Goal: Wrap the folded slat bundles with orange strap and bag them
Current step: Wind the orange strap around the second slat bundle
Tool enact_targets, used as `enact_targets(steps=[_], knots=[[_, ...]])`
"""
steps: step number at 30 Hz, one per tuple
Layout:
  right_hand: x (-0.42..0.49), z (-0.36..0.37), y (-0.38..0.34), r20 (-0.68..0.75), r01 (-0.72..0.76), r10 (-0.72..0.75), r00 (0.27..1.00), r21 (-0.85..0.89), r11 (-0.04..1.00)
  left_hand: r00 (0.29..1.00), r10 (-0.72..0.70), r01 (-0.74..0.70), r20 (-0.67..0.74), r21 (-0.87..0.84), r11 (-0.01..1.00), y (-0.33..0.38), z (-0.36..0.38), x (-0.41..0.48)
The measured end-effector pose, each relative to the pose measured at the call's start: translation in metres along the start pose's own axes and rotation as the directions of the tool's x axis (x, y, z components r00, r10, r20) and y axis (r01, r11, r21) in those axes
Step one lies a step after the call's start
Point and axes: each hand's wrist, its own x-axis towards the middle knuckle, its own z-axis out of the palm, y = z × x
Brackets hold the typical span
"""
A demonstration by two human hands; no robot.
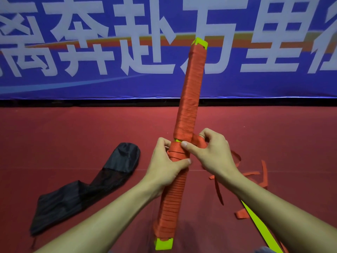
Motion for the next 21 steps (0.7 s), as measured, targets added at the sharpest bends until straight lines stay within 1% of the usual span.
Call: enact_targets(steps=[2, 5, 9, 11, 13, 16, 19, 21], knots=[[0.001, 0.002, -0.001, -0.022, -0.007, 0.007, 1.0, 0.026, 1.0, 0.998, -0.034, 0.036, 0.044, -0.055, 0.998, 0.002, -0.001, 0.0], [0.003, 0.001, 0.003, -0.038, -0.031, 0.034, 0.999, 0.07, 0.997, 0.985, -0.074, 0.092, 0.156, -0.11, 0.99, 0.002, -0.006, 0.001], [0.004, -0.004, 0.008, 0.014, -0.037, 0.035, 0.999, 0.152, 0.988, 0.946, -0.092, 0.148, 0.31, -0.164, 0.975, 0.001, -0.018, 0.003], [0.004, -0.007, 0.008, 0.042, -0.047, 0.04, 0.998, 0.192, 0.98, 0.932, -0.093, 0.166, 0.35, -0.183, 0.969, 0.002, -0.022, 0.004], [0.005, -0.008, 0.009, 0.057, -0.043, 0.032, 0.998, 0.202, 0.978, 0.936, -0.094, 0.165, 0.34, -0.188, 0.968, 0.001, -0.023, 0.003], [0.004, -0.006, 0.012, 0.099, -0.061, 0.038, 0.994, 0.244, 0.968, 0.959, -0.083, 0.144, 0.271, -0.215, 0.966, -0.001, -0.022, 0.003], [0.005, -0.006, 0.01, 0.12, -0.081, 0.047, 0.992, 0.3, 0.95, 0.98, -0.045, 0.089, 0.195, -0.223, 0.971, 0.0, -0.019, 0.004], [0.004, -0.008, 0.007, 0.131, -0.084, 0.043, 0.991, 0.329, 0.941, 0.985, -0.013, 0.051, 0.171, -0.221, 0.974, 0.002, -0.017, 0.004]])
